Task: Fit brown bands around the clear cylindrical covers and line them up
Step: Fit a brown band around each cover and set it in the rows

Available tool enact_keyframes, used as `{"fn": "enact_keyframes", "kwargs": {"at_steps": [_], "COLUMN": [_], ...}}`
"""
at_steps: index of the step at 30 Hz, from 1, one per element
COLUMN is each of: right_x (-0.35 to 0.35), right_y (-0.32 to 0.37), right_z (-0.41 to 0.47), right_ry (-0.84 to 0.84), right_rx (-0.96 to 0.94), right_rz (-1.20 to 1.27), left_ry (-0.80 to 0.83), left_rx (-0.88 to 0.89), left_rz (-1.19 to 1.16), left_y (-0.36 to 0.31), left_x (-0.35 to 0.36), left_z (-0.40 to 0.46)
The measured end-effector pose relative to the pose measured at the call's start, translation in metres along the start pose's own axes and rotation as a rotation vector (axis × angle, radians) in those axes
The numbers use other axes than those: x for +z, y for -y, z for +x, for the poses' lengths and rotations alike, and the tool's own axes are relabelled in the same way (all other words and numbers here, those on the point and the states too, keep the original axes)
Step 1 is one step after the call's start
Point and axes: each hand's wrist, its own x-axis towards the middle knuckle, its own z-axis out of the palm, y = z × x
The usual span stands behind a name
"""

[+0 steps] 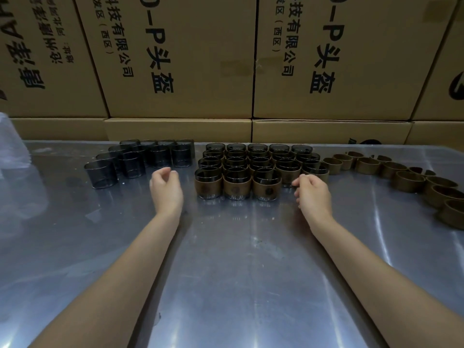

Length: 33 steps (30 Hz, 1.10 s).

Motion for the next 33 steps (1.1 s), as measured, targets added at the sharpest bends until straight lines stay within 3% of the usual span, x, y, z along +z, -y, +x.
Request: {"fn": "enact_keyframes", "kwargs": {"at_steps": [7,12,15,20,27,33], "right_x": [0.003,0.005,0.006,0.008,0.008,0.004], "right_y": [0.002,-0.002,-0.003,-0.008,-0.008,-0.001], "right_z": [0.0,0.005,0.008,0.012,0.011,0.004], "right_ry": [0.074,0.087,0.088,0.097,0.094,0.093], "right_rx": [-0.012,-0.026,-0.027,-0.043,-0.061,-0.042], "right_rz": [-0.141,-0.161,-0.169,-0.196,-0.204,-0.186], "left_ry": [-0.029,0.096,0.094,0.205,0.084,0.052], "left_rx": [0.107,0.425,0.511,0.66,0.733,0.785], "left_rz": [0.315,0.711,0.781,1.087,1.283,1.234], "left_y": [0.005,0.011,0.012,0.017,0.015,0.014], "left_x": [0.017,0.034,0.039,0.044,0.038,0.019], "left_z": [0.041,0.064,0.077,0.094,0.087,0.059]}}
